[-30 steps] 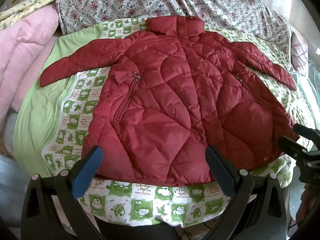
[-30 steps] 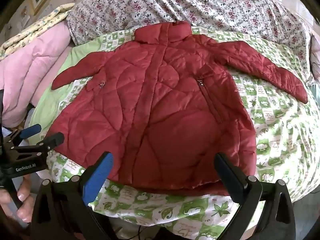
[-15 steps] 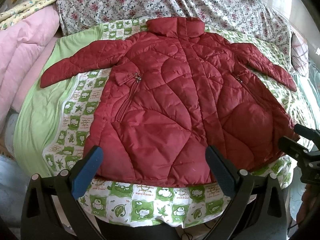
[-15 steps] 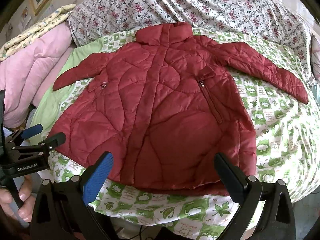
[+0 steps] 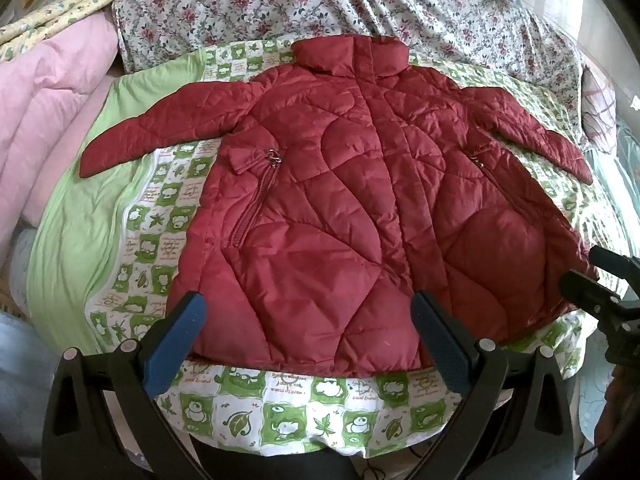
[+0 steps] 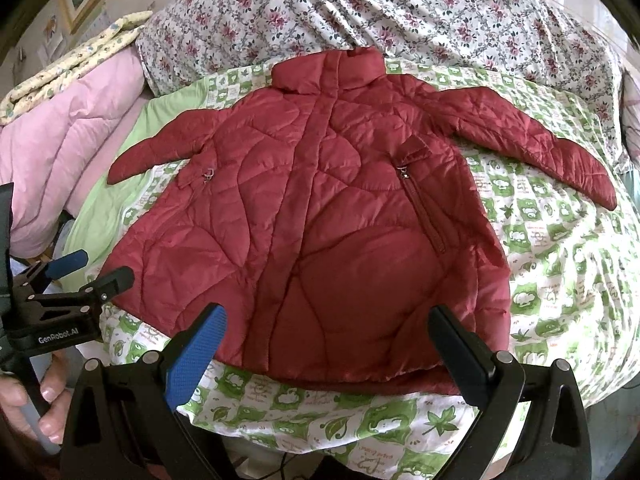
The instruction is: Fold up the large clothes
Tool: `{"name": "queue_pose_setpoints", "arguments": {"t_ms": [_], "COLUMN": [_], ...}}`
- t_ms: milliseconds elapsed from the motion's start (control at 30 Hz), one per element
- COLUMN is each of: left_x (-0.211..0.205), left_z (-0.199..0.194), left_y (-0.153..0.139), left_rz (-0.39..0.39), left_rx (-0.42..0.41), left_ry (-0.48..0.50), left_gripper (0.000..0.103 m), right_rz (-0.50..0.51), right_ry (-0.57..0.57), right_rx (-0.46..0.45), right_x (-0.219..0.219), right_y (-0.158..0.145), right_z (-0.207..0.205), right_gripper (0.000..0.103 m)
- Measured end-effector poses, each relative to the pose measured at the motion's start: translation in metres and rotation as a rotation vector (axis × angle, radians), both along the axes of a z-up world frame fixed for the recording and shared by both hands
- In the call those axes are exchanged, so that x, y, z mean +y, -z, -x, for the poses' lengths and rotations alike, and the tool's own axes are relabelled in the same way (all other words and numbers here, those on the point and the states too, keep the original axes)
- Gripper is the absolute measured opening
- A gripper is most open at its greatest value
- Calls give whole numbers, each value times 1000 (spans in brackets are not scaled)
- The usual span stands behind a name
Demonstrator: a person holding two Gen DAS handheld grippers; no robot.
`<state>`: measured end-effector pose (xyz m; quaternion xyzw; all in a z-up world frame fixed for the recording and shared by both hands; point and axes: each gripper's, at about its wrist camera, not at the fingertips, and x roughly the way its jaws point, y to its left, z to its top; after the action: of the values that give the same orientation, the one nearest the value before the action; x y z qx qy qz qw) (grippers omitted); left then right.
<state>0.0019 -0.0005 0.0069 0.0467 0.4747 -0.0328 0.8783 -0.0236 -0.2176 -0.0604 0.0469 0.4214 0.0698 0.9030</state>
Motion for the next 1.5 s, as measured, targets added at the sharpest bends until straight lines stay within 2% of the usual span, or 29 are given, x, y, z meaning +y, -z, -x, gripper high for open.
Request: {"name": "queue_pose_setpoints", "arguments": {"t_ms": [267,400,500,600,700,800,933,1000,1167,1500], "left_x": [0,-1,-1,-2,-2,-3,1,4,9,26], "left_z": [0,0,0,-1,-3,-11,-23,-27,-48,-88], "left_y": [-1,0,0,1,3,11,14,10,10,15], "left_rz": [2,0,-2,-9,-13,19,34,66,11,84], "left_rx": [-9,-14,-14,-23,-39,-21,-76,-144,-134,-81], "left_ry": [-1,0,1,2,6,7,6,3,-43,-103], "left_gripper": [102,102,102,102,102,102,102,102,102,102], "right_rz": [-27,54,41,77,50,0,-15,-22,-54,-282], "right_ry": [-6,1,1,4,2,15,62,99,202,440], "right_rx": [15,-26,-25,-58,-54,-50,-121,-142,-150,-173], "right_x": [-2,-1,-1,0,-5,-17,-42,-56,-103,-225], "right_y": [-1,1,0,1,0,1,-3,-5,-8,9], "right_z": [0,-3,-2,-3,-7,-12,-15,-18,-31,-66], "right_gripper": [101,101,101,101,101,101,101,101,101,101]}}
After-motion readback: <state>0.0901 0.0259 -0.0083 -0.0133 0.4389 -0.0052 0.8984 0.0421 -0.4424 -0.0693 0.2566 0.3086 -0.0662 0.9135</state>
